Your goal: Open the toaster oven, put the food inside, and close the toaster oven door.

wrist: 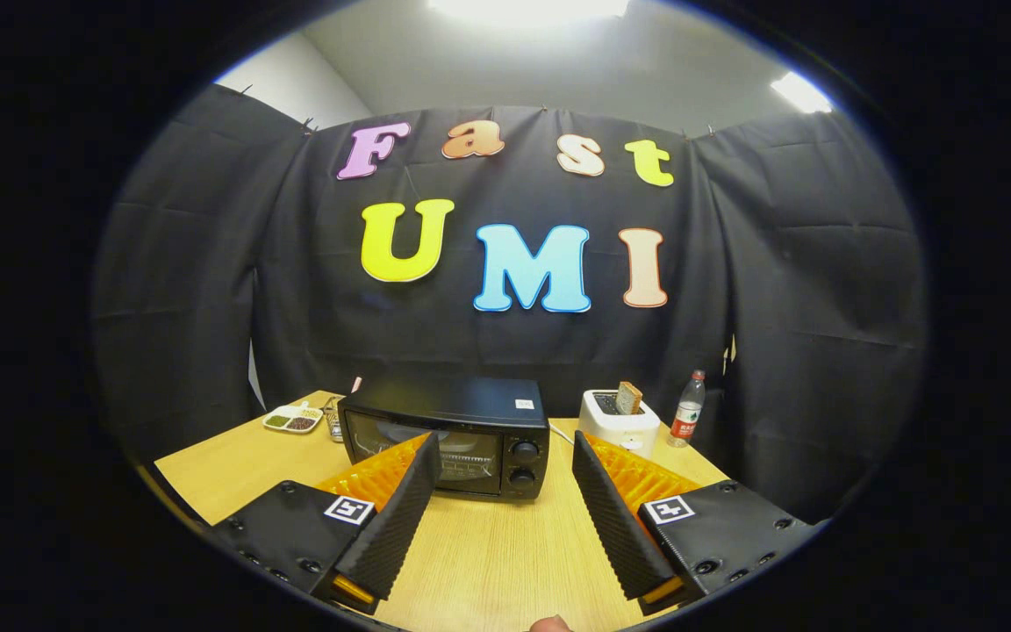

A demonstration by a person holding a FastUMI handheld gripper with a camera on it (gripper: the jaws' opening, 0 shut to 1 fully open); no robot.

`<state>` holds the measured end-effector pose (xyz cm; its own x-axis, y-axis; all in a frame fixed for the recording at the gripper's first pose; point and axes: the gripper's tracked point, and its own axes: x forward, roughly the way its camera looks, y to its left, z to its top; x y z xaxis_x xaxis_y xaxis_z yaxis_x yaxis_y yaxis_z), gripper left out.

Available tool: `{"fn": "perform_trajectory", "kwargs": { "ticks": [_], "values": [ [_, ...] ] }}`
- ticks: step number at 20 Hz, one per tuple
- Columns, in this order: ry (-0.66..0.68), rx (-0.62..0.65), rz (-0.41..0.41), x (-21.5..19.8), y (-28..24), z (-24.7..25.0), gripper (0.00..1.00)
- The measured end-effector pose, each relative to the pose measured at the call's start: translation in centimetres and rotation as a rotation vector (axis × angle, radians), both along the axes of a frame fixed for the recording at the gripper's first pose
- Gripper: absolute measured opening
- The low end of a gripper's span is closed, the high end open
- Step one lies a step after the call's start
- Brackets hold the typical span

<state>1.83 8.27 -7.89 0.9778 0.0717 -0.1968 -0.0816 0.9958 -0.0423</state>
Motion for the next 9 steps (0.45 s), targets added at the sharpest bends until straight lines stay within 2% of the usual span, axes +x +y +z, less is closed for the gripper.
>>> {"fn": "perform_trajectory", "kwargs": {
  "ticks": [9],
  "values": [
    [0.0, 0.026, 0.006, -0.32, 0.09, 0.17, 0.96]
  ]
}}
